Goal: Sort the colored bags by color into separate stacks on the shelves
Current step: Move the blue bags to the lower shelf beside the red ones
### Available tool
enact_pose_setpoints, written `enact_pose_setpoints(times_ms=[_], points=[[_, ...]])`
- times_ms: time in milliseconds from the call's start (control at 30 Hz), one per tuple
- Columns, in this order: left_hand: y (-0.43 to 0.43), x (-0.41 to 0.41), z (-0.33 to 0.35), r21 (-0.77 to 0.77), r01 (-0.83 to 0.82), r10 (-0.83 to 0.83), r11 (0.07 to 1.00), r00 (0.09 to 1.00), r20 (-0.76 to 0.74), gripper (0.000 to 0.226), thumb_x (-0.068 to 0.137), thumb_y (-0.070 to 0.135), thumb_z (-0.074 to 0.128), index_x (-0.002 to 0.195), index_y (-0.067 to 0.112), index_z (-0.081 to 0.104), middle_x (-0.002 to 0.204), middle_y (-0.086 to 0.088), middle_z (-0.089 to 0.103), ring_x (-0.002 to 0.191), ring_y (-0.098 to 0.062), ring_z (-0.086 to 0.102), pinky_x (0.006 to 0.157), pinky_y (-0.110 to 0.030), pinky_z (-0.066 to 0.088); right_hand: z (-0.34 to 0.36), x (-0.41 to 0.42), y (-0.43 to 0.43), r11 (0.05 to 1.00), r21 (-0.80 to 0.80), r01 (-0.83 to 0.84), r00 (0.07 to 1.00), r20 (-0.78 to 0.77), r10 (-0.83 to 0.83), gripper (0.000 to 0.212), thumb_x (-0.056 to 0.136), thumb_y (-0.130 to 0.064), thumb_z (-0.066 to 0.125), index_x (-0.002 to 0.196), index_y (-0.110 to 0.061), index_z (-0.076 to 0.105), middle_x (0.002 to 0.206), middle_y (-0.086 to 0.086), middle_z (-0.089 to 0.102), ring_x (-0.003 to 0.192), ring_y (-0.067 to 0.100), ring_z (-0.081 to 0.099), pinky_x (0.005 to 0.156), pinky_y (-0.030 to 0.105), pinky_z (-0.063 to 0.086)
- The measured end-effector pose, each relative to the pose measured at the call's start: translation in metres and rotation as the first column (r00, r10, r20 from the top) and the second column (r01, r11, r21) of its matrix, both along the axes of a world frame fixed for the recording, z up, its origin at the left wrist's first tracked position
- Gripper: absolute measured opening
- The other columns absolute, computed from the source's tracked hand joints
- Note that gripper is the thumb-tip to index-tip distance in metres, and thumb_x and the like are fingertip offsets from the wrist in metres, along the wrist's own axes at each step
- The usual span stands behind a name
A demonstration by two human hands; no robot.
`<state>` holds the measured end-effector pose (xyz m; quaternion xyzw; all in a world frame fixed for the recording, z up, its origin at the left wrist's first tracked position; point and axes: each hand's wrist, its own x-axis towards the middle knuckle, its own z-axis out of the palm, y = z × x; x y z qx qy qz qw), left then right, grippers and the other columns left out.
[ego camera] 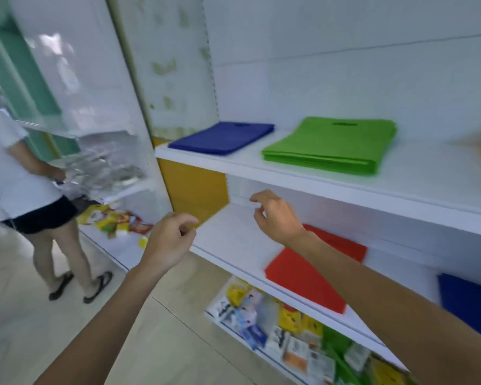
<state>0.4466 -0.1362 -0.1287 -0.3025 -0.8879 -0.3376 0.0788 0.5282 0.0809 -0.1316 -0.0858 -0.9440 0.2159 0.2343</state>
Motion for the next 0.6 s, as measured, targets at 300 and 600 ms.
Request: enact_pose_setpoints(times_ms=[300,600], points=[[-0.011,-0.09,0.045,0.037,-0.027,0.03,0.999,0.996,-0.079,0.023,0.089,0.011,0.054,0.109,0.017,0.064,0.112,-0.003,0.057,0.095,-0.01,0.051,0.081,-0.022,0.04,0.073,-0.112,-0.022,0.999,0.031,-0.045,0.984,-0.171,0.049,0.033,0.09,-0.01,0.047,0.123,-0.01,0.052,0.121,0.005,0.056,0.1,0.022,0.057,0.085,0.036,0.047],[0.03,-0.206,0.066,0.104,0.008,-0.001,0.995,0.998,-0.059,0.023,0.09,0.012,0.056,0.11,0.018,0.063,0.113,-0.001,0.058,0.099,-0.011,0.054,0.078,-0.021,0.04,0.103,-0.235,0.026,1.0,0.01,-0.007,0.991,-0.133,0.009,0.035,0.092,-0.008,0.046,0.126,-0.008,0.05,0.122,0.005,0.057,0.104,0.021,0.055,0.085,0.036,0.047]])
